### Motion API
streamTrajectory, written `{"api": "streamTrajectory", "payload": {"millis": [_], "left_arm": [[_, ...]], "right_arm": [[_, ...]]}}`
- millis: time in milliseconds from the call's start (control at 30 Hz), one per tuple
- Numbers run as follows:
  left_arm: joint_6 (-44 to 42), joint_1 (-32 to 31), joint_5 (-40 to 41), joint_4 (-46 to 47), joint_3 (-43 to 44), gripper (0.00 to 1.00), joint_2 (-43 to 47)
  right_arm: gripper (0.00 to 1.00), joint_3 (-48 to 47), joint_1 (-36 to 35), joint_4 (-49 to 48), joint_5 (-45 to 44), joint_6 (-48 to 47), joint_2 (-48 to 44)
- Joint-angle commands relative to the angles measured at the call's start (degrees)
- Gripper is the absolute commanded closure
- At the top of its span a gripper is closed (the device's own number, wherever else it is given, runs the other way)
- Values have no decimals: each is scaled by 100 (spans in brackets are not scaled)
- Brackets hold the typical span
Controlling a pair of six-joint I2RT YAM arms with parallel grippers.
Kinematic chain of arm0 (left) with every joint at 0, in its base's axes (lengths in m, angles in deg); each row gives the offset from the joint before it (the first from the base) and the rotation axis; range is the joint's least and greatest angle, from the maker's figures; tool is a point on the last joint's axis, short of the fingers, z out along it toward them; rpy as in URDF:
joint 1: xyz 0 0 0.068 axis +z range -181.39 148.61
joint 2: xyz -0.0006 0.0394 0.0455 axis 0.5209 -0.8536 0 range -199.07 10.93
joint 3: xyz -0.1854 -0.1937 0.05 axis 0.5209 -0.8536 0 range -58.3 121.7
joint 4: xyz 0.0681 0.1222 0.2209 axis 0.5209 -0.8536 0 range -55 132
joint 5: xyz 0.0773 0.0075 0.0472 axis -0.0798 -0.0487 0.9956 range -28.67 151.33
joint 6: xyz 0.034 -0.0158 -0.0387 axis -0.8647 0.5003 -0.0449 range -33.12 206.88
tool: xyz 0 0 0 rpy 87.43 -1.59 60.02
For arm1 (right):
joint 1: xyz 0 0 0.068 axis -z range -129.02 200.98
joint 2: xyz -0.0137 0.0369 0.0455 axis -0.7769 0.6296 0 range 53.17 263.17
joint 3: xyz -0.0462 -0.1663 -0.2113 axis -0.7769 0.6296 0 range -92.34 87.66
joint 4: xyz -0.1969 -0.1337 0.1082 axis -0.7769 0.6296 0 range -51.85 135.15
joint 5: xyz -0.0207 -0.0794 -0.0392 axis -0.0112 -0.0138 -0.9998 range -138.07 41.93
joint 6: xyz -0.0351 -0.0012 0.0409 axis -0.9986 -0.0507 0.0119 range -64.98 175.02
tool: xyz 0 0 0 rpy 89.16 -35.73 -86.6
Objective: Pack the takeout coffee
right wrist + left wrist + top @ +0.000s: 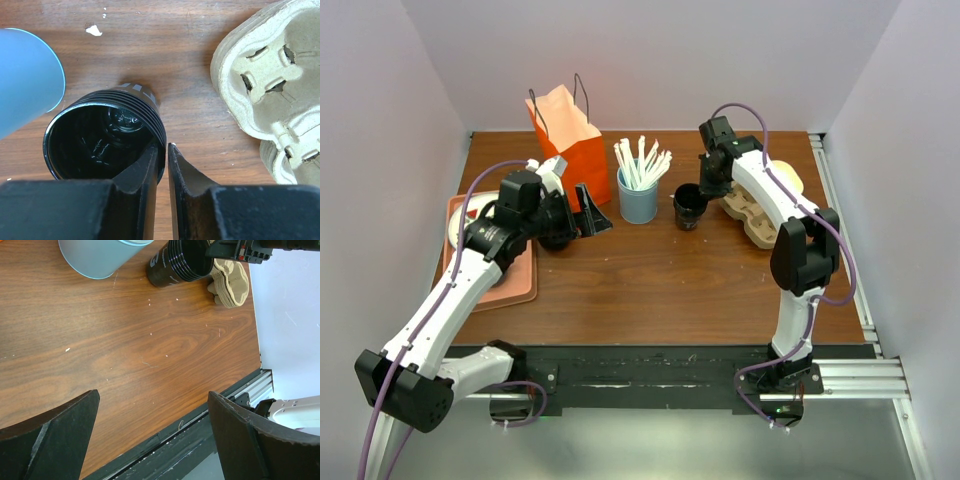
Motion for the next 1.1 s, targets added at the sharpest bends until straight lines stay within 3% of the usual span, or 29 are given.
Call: {"api": "streamTrajectory", "payload": {"millis": [0, 667, 1067], "left_arm": [[-96, -19, -68, 172, 67, 5, -17], [-70, -19, -139, 198, 76, 6, -43], [-70, -19, -130, 207, 67, 6, -69]], "right_arm": [[81, -267, 19, 55, -109, 4, -66], [91, -583, 28, 240, -171, -93, 83], [83, -548, 19, 231, -215, -128, 83]]}}
